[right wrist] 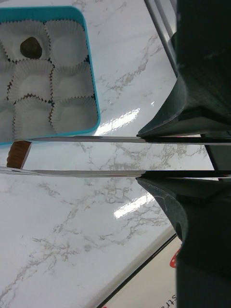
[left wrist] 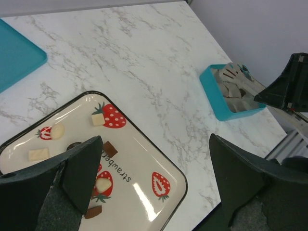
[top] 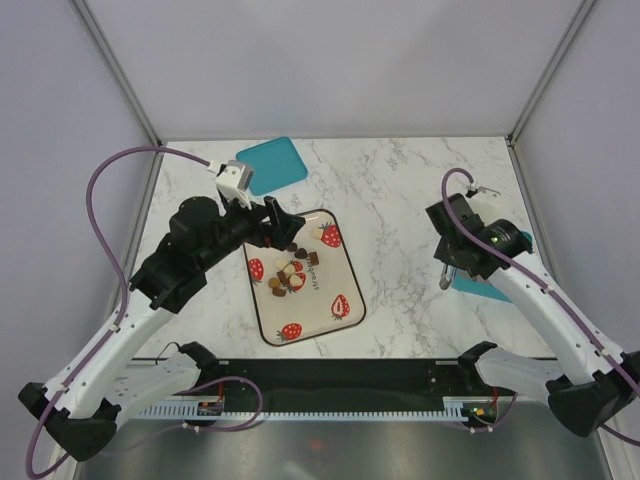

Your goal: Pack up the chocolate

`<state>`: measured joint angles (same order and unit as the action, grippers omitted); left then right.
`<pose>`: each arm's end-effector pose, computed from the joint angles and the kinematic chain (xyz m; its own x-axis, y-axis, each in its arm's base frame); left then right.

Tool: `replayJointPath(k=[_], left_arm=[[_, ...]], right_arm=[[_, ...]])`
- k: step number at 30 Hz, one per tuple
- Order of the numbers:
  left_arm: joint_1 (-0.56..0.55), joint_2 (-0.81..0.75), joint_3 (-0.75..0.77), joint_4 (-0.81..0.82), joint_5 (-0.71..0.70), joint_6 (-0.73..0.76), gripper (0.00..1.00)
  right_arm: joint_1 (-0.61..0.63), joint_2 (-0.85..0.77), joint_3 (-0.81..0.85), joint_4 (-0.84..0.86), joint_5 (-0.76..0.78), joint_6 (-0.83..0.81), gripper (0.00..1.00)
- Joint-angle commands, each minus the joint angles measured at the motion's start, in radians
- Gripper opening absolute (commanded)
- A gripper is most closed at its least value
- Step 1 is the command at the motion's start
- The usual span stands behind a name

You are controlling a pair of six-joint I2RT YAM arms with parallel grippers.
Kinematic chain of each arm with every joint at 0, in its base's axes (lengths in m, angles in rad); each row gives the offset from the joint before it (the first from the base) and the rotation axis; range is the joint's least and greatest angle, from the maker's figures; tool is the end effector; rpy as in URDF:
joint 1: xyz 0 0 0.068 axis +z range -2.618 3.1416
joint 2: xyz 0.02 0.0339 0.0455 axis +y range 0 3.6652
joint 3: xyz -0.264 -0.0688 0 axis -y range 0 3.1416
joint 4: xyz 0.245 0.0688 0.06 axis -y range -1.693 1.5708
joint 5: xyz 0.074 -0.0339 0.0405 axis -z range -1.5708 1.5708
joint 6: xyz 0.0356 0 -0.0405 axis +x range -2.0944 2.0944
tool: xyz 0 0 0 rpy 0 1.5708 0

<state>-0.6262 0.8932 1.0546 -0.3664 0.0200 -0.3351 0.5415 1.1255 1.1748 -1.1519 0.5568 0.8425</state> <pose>0.1567 -0.1143 0.3955 -0.3537 -0.1500 -0.9233 0.5141 0.7934 -0.3258 0.1769 0.0844 0.3307 -0.6830 0.3285 -0.6523 0.4155 0.9093 0.0229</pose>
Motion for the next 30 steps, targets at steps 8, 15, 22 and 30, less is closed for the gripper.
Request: replayJointPath(k=[8, 15, 22, 30], left_arm=[[-0.004, -0.016, -0.010, -0.068, 0.346, -0.289, 1.00], [-0.001, 0.030, 0.136, -0.330, 0.278, -0.199, 1.00], [-0.041, 0.043, 0.191, -0.437, 0.224, -0.163, 1.00], [-0.122, 0.038, 0.147, -0.437, 0.114, -0.116, 1.00]], right_arm=[[-0.060, -0.027, 0.006, -0.089, -0.113, 0.026, 0.34], [-0.144, 0.058, 0.132, -0.281, -0.097, 0.093, 0.33], [-0.372, 0.007, 0.103, -0.307, -0.144, 0.072, 0.33], [-0.485, -0.006, 0.062, -0.289, -0.101, 0.033, 0.34]])
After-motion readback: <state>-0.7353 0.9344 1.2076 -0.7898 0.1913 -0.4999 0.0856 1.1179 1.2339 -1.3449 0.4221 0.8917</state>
